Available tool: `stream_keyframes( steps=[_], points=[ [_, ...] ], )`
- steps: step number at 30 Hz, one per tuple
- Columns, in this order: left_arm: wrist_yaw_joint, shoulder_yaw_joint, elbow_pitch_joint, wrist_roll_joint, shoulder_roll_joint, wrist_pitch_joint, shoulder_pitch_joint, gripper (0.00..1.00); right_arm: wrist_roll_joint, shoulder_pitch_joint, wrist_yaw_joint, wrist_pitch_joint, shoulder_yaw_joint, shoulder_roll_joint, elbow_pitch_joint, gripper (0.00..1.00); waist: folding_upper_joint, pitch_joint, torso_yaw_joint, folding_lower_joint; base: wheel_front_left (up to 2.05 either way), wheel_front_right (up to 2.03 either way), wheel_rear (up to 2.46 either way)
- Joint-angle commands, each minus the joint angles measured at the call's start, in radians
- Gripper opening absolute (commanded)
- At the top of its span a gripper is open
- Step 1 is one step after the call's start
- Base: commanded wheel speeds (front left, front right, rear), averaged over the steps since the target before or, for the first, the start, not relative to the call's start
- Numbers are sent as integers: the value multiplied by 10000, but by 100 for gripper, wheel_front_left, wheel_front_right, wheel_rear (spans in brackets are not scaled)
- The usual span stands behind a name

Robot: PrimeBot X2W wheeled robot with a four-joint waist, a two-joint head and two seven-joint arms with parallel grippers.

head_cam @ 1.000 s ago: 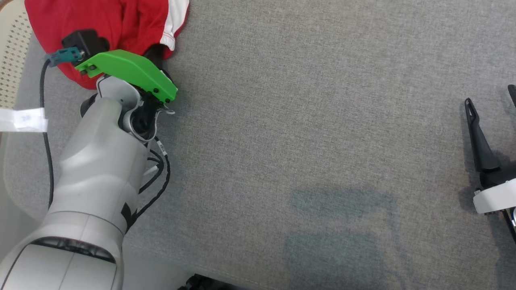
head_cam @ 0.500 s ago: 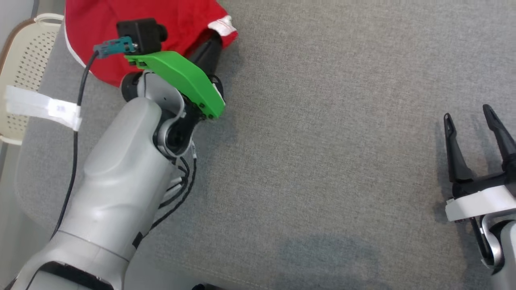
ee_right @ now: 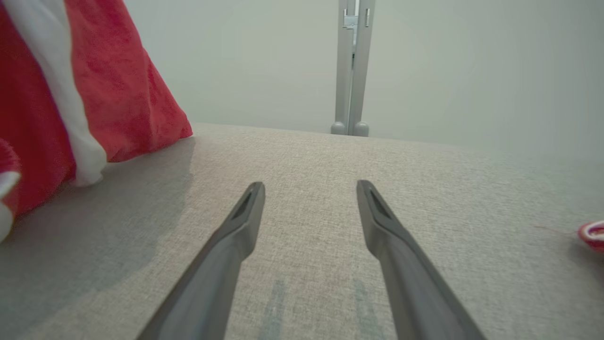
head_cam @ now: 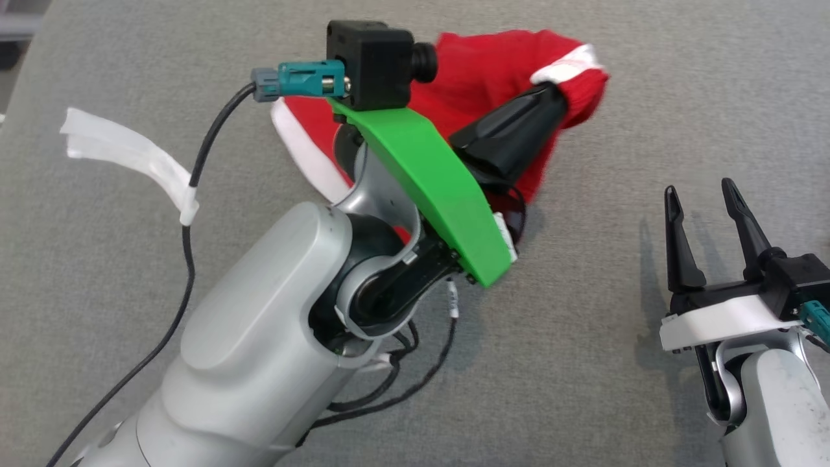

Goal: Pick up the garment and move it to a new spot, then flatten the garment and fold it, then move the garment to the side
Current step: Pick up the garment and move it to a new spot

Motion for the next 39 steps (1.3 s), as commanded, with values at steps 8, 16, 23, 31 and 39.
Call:
stream_keyframes(
  steps=[8, 16, 23, 31, 39],
  points=[
    [1571, 664, -1764, -1872, -453, -13, -534, 0, 90, 232, -2, -43, -245, 307, -95, 100, 29, -873, -1733, 0, 0, 0, 0],
    [2337, 691, -1297, -1698, 570, 117, 377, 0, 159, 134, -2, -43, -62, 486, -59, 100, 29, -783, -2044, 0, 0, 0, 0],
    [1448, 1006, 673, -1119, 2365, -907, 2431, 0, 109, 174, -2, -44, 245, 527, 101, 100, 29, -634, -2213, 0, 0, 0, 0],
    [-1117, 1234, 1626, -2216, 2800, -1567, 4437, 11, -10, 538, -2, -44, 330, 273, 137, 100, 29, -811, -2064, 0, 0, 0, 0],
    [-2067, 1056, 2466, -2161, 3041, -2281, 5592, 100, -98, 1154, -2, -45, 131, -179, 59, 100, 29, -1137, -1541, 0, 0, 0, 0]
  ],
)
